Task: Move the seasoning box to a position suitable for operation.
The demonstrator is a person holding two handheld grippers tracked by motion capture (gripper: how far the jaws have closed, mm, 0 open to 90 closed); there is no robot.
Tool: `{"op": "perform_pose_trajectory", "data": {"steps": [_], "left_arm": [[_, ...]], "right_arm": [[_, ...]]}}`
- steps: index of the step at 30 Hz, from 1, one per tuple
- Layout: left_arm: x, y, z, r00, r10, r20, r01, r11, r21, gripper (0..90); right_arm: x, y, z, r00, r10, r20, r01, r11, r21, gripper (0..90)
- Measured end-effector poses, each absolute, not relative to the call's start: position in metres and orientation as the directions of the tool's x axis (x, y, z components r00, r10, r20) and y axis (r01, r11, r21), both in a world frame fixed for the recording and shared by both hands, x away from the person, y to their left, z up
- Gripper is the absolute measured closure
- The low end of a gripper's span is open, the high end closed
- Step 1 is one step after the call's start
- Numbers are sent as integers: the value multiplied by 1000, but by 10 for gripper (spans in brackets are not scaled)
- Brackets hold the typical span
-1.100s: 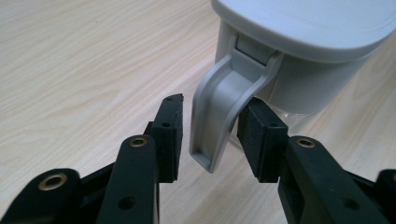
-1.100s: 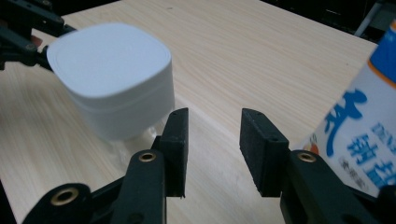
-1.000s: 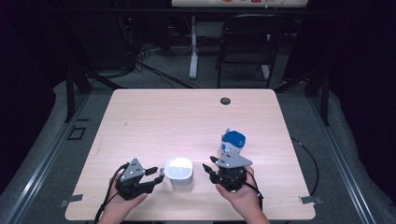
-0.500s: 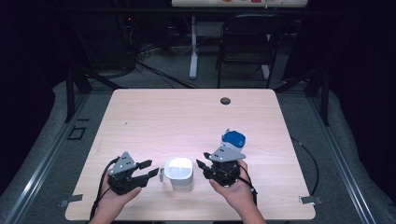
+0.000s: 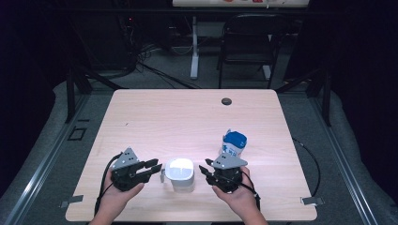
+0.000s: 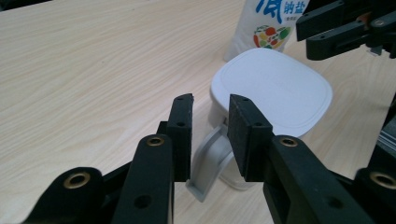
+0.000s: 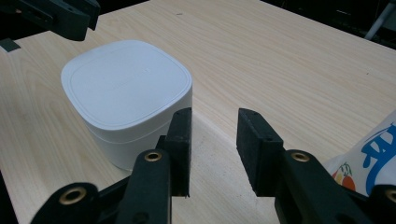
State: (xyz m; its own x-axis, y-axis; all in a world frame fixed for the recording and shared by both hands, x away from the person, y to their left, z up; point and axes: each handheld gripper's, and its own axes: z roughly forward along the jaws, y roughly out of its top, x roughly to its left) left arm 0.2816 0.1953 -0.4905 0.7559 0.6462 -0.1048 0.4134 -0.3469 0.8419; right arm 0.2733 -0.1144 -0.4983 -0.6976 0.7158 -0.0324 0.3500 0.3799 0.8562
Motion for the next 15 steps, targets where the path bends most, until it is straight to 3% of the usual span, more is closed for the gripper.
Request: {"op": "perform_pose_trajectory", "data": {"steps": [15], "left_arm": [[282,182,-483,774,630,-66,387,-388,837,847]], "right_arm": [[265,-115,-497,-706,707,-26,348,378,858,681]]}}
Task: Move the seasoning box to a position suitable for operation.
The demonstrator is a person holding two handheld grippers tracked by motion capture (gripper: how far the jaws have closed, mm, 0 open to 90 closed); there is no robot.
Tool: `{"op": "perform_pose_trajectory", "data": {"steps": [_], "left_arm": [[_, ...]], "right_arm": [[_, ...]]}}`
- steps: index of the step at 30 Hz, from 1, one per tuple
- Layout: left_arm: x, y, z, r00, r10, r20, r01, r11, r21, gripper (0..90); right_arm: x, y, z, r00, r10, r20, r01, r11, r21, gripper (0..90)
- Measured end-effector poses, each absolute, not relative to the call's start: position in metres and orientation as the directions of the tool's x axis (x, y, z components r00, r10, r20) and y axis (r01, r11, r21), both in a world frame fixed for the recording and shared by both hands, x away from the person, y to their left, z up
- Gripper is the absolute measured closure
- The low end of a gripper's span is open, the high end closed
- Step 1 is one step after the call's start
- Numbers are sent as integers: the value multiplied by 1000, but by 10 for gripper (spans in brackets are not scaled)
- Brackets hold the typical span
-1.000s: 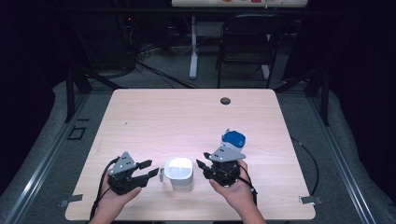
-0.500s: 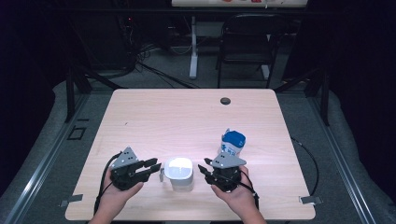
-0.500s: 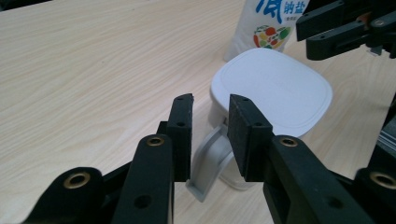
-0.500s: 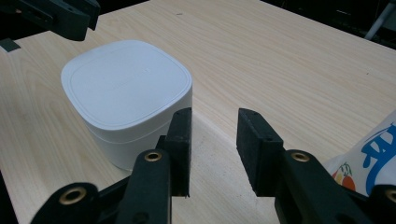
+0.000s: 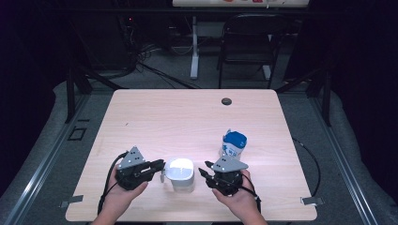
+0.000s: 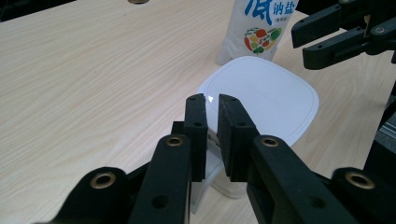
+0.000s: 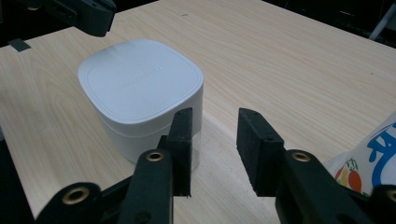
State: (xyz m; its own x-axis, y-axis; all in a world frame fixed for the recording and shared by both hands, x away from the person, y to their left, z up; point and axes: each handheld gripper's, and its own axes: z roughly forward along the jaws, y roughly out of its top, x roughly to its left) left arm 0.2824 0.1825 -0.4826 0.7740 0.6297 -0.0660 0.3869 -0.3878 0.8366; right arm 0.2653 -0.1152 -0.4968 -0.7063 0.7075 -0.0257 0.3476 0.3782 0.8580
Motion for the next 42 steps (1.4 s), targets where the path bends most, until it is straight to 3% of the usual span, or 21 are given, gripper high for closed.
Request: {"op": "perform_pose_trajectory", "data": {"steps": [5,13,28,36,42], "left_arm": [[285,177,-482,790,608,-76,380,-389,839,899],[288,169,-485,800,596,-68,384,-422,821,900],[288,172,-488,803,592,-62,376,-424,824,900],[287,174,-489,802,594,-67,377,-416,828,900],[287,174,-489,803,593,-67,376,-416,828,900]], "right_arm": [[264,-121,-498,-702,712,-6,365,367,855,729],[261,-123,-501,-695,719,0,387,374,843,806],[261,-122,-504,-691,722,21,399,357,844,798],[259,-120,-504,-711,702,25,385,360,850,900],[258,-116,-506,-732,681,20,378,381,844,900]]}}
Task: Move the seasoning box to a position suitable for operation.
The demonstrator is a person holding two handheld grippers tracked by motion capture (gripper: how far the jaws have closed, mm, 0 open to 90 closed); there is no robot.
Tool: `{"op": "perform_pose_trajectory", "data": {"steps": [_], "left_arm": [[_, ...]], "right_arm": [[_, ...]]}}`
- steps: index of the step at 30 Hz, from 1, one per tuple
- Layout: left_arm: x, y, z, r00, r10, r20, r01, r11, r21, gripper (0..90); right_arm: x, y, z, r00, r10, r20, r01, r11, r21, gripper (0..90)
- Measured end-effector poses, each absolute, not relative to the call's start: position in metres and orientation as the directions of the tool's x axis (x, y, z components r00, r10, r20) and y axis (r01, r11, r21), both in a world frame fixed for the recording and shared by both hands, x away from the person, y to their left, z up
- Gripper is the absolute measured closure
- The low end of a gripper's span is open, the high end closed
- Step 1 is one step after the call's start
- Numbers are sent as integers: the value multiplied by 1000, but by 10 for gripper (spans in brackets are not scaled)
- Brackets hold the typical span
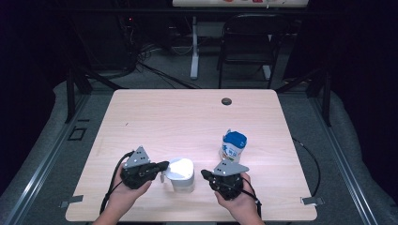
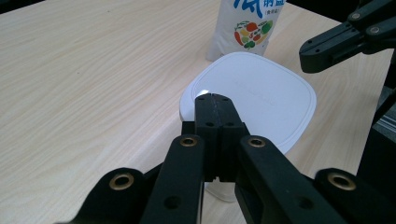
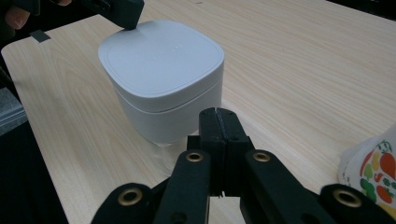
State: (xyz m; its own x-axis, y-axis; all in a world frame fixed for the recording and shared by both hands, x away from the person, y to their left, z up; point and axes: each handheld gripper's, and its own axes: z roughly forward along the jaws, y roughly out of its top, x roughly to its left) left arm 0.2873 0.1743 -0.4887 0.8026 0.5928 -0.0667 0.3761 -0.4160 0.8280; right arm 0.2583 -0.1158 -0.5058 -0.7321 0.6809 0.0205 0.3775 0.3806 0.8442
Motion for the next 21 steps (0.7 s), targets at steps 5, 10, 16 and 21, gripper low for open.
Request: {"op": "perform_pose_trajectory", "data": {"steps": [5,10,16,21], "left_arm": [[287,175,-489,802,593,-67,377,-416,827,900],[287,175,-489,802,594,-68,378,-415,828,900],[286,175,-489,798,598,-72,380,-406,831,900],[286,176,-489,798,598,-72,381,-409,829,900]], "right_arm": [[259,-113,-508,-737,675,28,384,383,840,900],[259,-111,-510,-742,669,34,387,387,837,900],[260,-106,-513,-753,657,43,391,393,832,900],[260,-104,-514,-756,653,37,387,401,830,900]]}}
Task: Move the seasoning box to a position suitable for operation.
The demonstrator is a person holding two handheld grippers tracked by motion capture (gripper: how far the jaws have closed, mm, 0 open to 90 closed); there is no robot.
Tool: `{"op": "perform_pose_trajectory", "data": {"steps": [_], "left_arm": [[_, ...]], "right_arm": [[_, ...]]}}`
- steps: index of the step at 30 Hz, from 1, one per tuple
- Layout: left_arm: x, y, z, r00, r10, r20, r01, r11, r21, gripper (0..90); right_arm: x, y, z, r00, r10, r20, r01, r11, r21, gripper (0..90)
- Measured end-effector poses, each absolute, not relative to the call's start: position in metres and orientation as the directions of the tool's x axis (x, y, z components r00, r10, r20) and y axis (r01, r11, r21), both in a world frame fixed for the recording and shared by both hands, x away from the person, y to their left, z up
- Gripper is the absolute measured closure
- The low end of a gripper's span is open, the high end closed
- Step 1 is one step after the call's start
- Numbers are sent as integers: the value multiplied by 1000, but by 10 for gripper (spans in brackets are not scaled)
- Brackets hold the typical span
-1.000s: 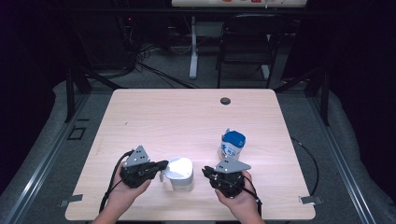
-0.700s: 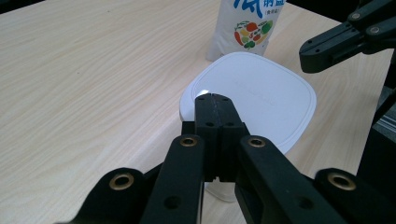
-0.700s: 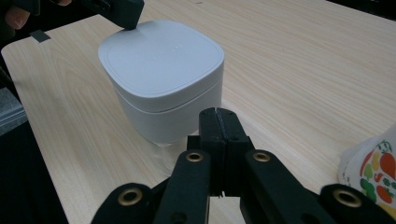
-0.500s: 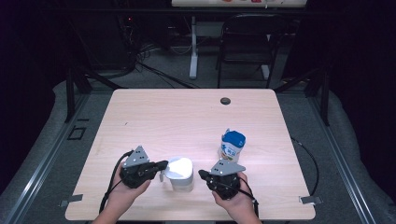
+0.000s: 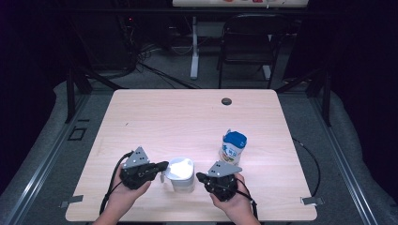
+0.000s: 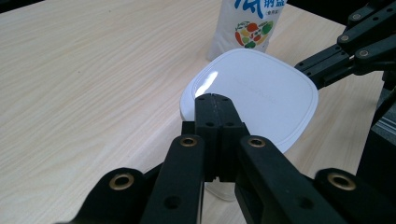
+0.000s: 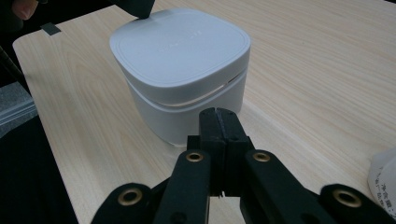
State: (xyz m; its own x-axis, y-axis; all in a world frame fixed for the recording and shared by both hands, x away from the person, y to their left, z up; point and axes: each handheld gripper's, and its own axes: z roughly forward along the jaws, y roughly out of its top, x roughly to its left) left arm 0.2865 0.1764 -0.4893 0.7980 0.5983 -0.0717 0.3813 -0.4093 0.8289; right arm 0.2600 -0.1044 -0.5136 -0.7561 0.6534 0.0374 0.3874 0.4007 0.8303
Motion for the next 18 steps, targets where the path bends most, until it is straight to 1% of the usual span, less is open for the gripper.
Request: {"op": "perform_pose_trajectory", "data": {"steps": [18], "left_arm": [[287,179,-490,793,603,-81,389,-400,830,900]], "right_arm": [[258,-98,-512,-764,644,27,366,399,840,900]]}}
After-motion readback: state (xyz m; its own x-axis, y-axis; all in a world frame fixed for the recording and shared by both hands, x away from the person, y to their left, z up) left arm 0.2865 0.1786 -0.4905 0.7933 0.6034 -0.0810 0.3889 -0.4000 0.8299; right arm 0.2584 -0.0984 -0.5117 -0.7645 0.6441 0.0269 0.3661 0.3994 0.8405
